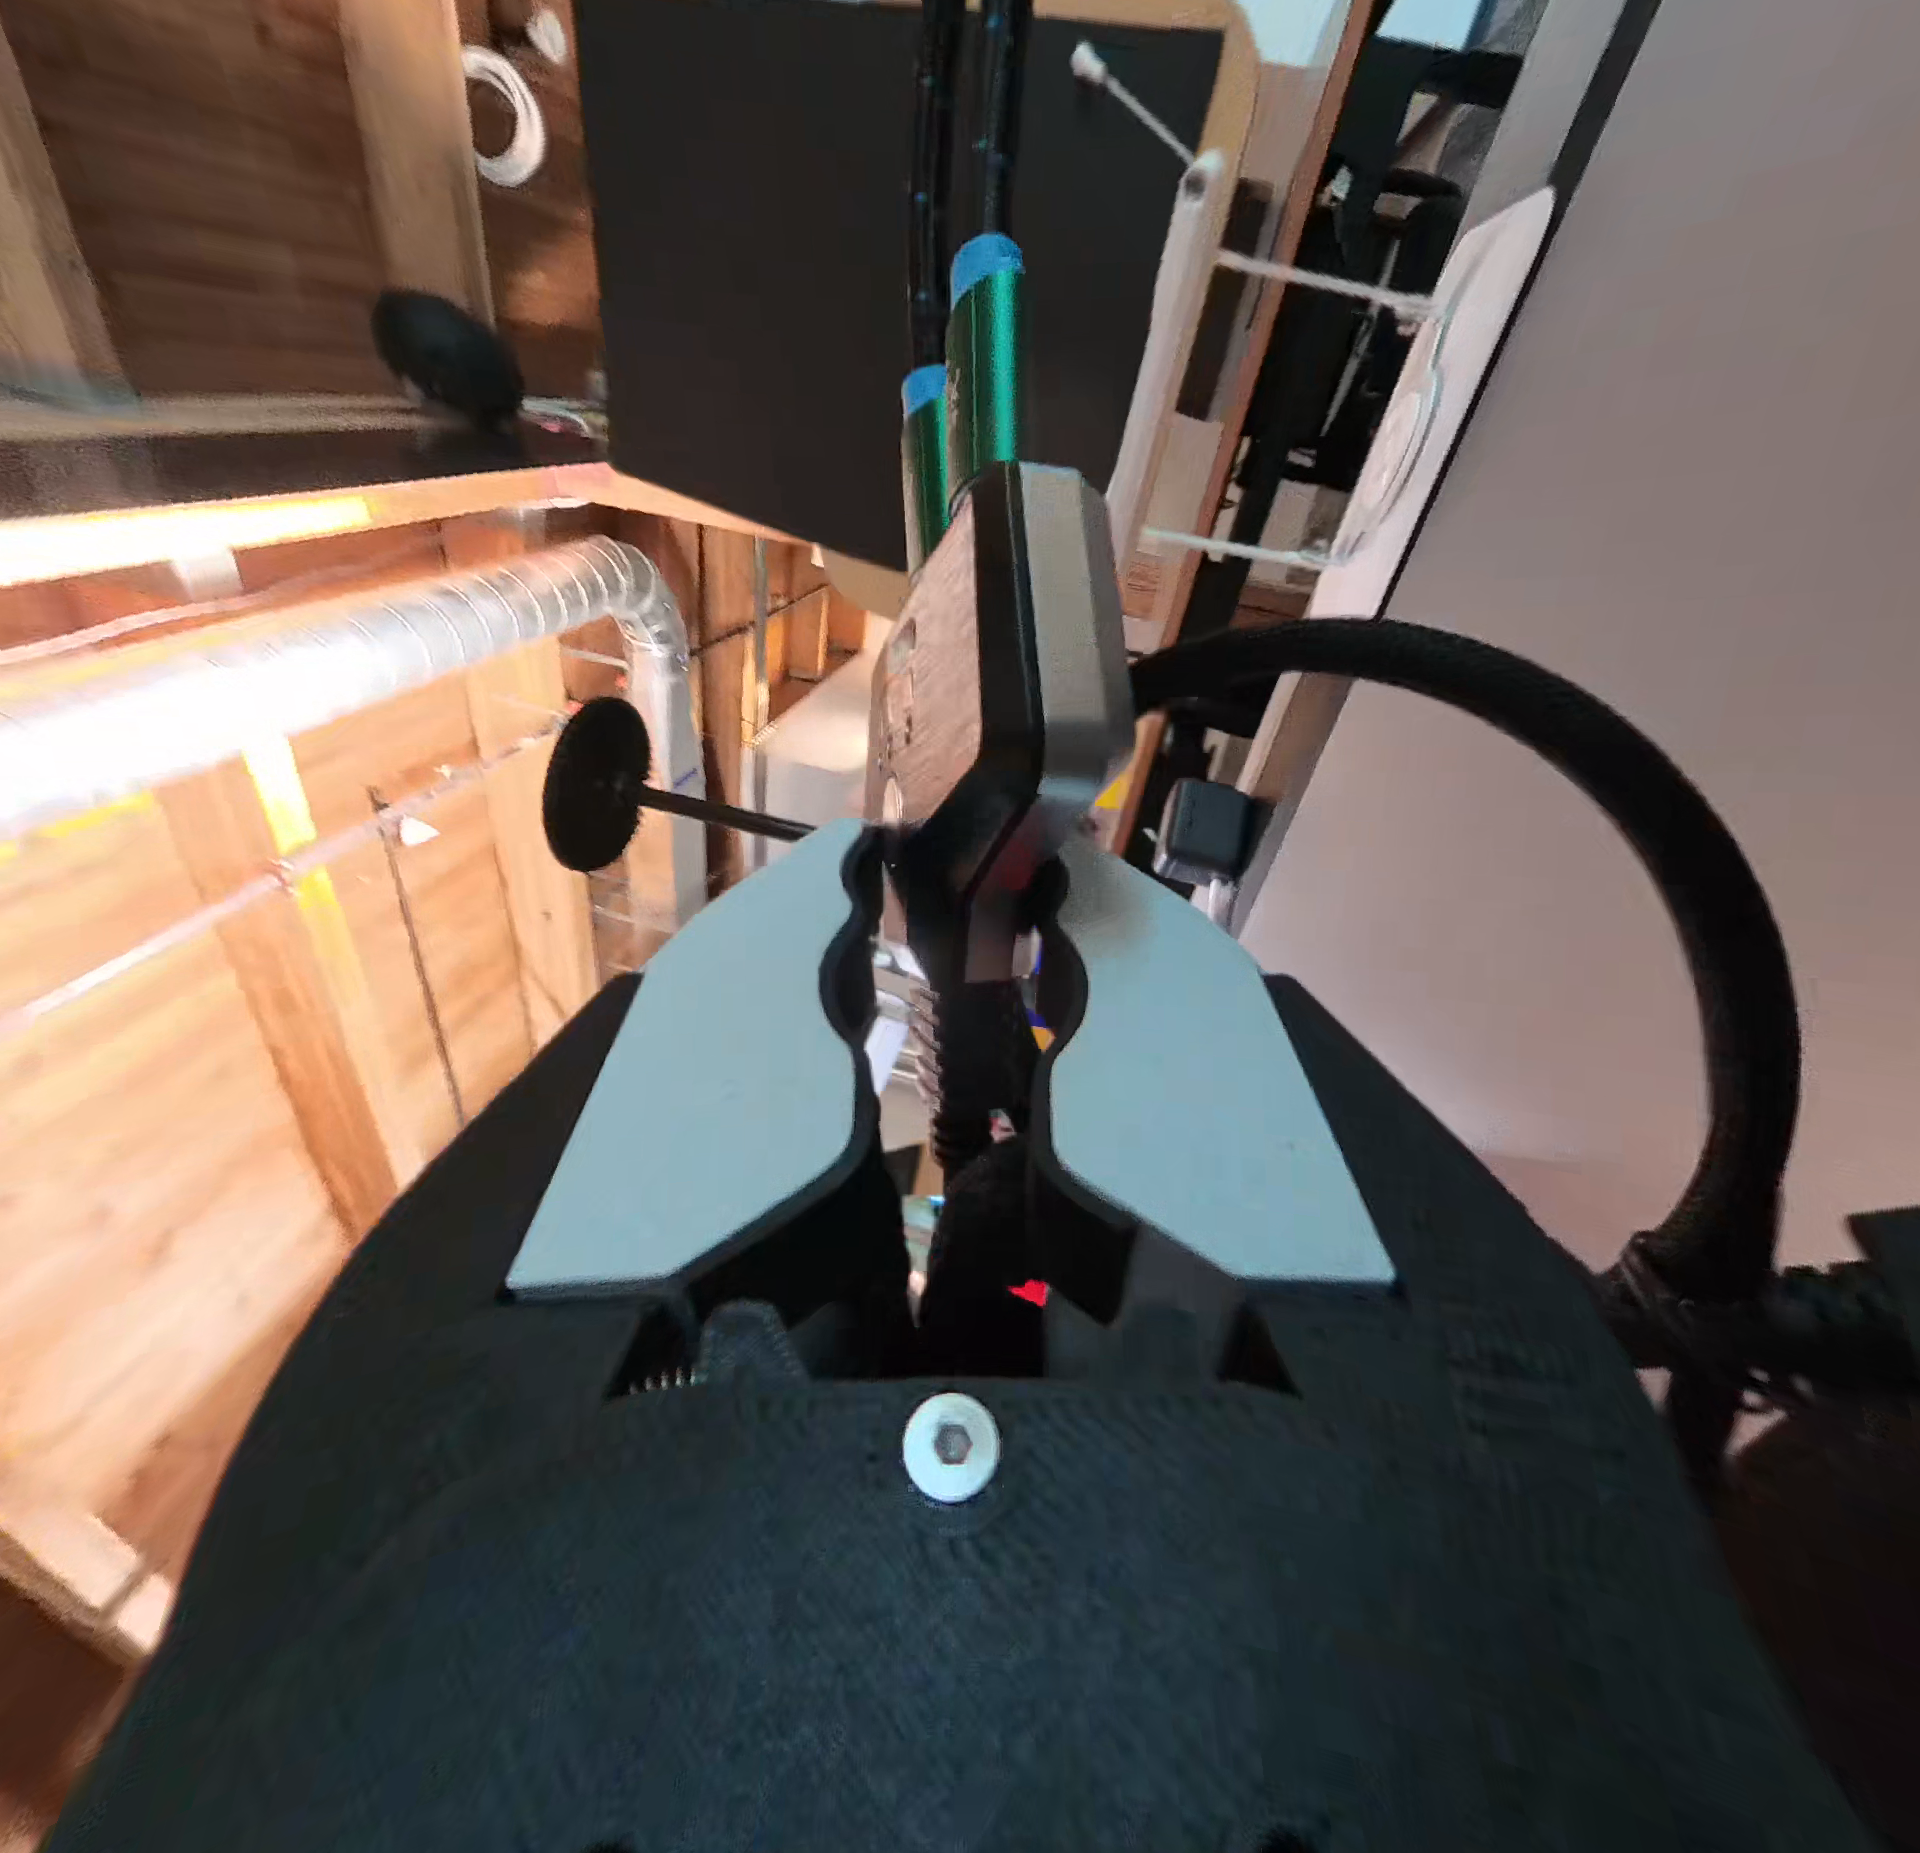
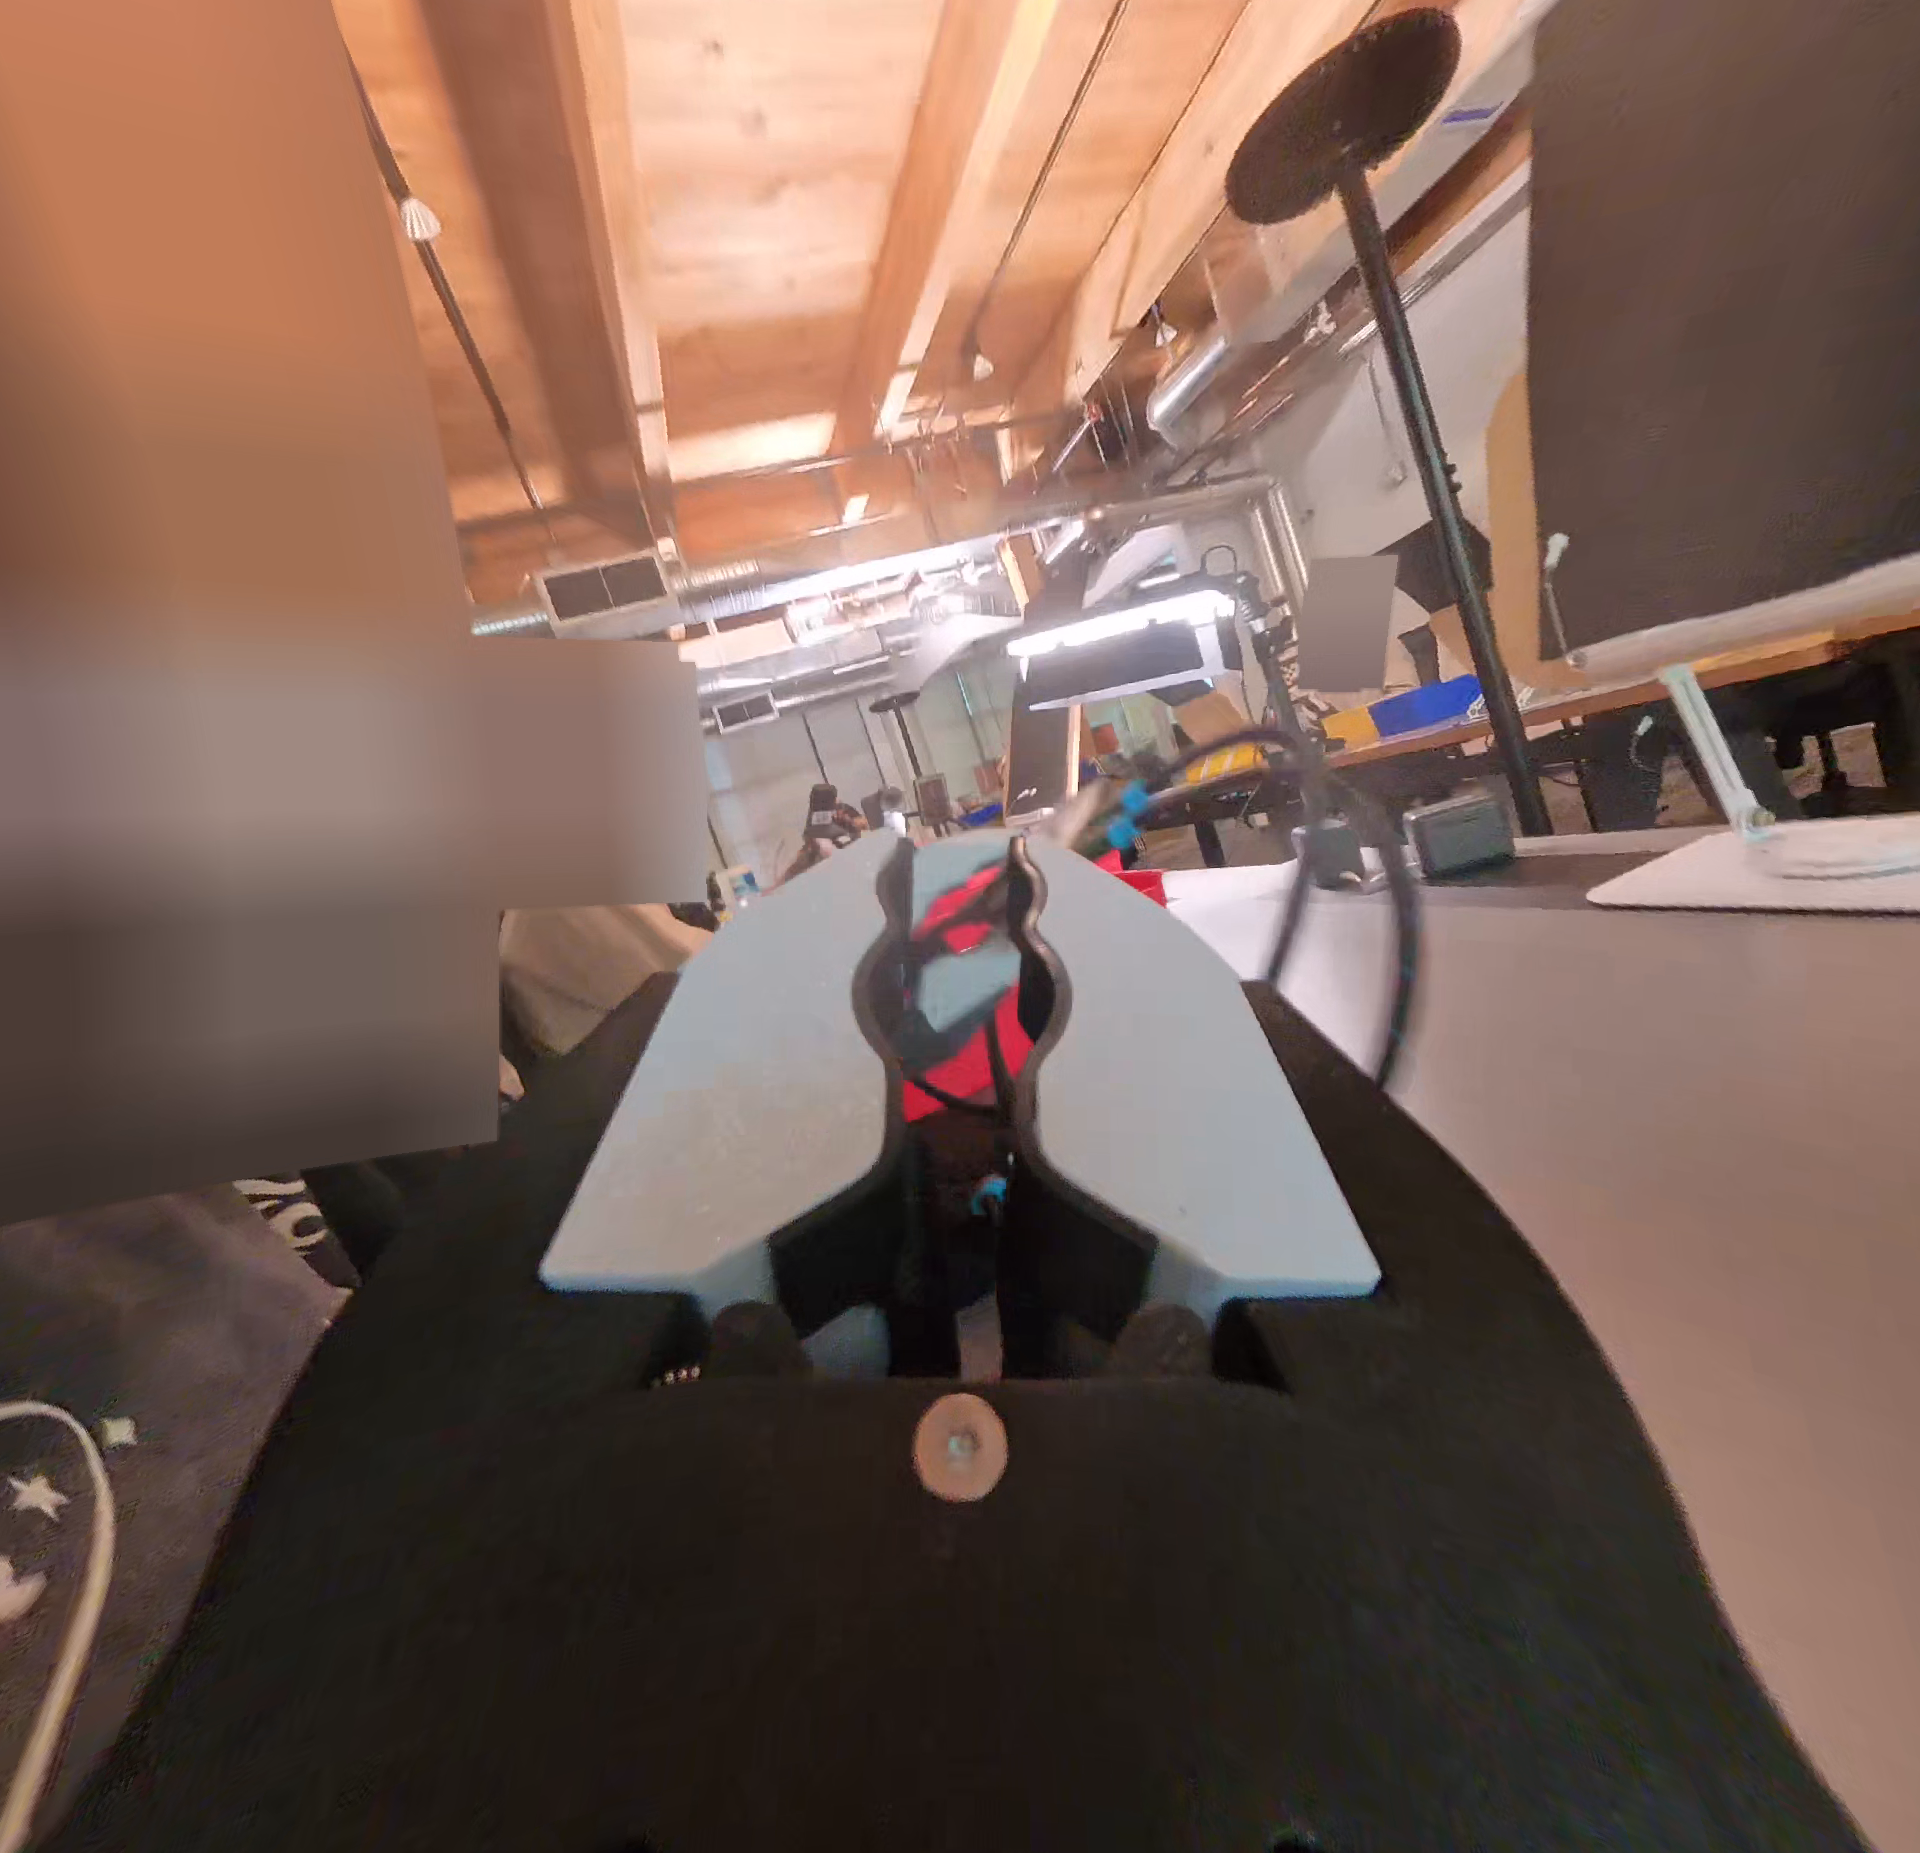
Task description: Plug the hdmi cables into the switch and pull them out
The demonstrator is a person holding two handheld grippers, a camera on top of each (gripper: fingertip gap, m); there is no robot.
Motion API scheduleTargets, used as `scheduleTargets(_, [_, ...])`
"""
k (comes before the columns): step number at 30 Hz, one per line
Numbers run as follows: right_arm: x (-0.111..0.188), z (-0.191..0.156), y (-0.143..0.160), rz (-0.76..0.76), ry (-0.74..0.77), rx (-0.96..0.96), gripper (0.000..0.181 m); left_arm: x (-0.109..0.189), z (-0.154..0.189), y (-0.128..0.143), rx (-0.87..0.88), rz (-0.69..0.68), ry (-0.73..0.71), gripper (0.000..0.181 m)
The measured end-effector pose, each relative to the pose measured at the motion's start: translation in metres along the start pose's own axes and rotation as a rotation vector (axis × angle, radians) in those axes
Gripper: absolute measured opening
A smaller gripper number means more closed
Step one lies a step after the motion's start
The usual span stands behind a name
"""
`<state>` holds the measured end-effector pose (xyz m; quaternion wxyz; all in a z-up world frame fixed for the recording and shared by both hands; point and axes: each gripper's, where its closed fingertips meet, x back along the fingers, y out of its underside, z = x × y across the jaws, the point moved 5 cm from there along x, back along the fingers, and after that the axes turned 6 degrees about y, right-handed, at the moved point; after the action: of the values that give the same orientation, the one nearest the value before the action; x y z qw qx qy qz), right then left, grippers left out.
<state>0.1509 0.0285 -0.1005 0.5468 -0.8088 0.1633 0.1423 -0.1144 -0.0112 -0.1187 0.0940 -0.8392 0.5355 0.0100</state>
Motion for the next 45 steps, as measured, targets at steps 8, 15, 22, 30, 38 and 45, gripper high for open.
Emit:
scheduleTargets(8, [-0.057, -0.016, 0.072, -0.358, 0.171, -0.226, 0.054, 0.027, 0.016, -0.046, 0.005, 0.184, -0.146, 0.026])
scheduleTargets(15, [-0.078, 0.007, 0.077, -0.166, 0.118, -0.442, 0.049, 0.043, 0.02, -0.064, -0.032, 0.312, -0.227, 0.027])
scheduleTargets(22, [-0.076, 0.021, 0.083, -0.165, 0.135, -0.296, 0.02, 0.039, 0.03, -0.073, -0.028, 0.453, -0.032, 0.034])
scheduleTargets(30, [-0.072, 0.036, 0.054, 0.08, 0.128, -0.237, 0.019, 0.081, -0.027, -0.059, 1.426, 0.882, 0.514, 0.055])
scheduleTargets(38, [-0.1, 0.006, 0.063, 0.077, -0.055, -0.227, 0.02, 0.047, 0.011, -0.072, 2.235, 0.935, 0.827, 0.055])
scheduleTargets(45, [-0.107, 0.002, 0.076, 0.06, -0.047, -0.22, 0.024, 0.045, 0.019, -0.069, 2.34, 1.113, 0.751, 0.02])
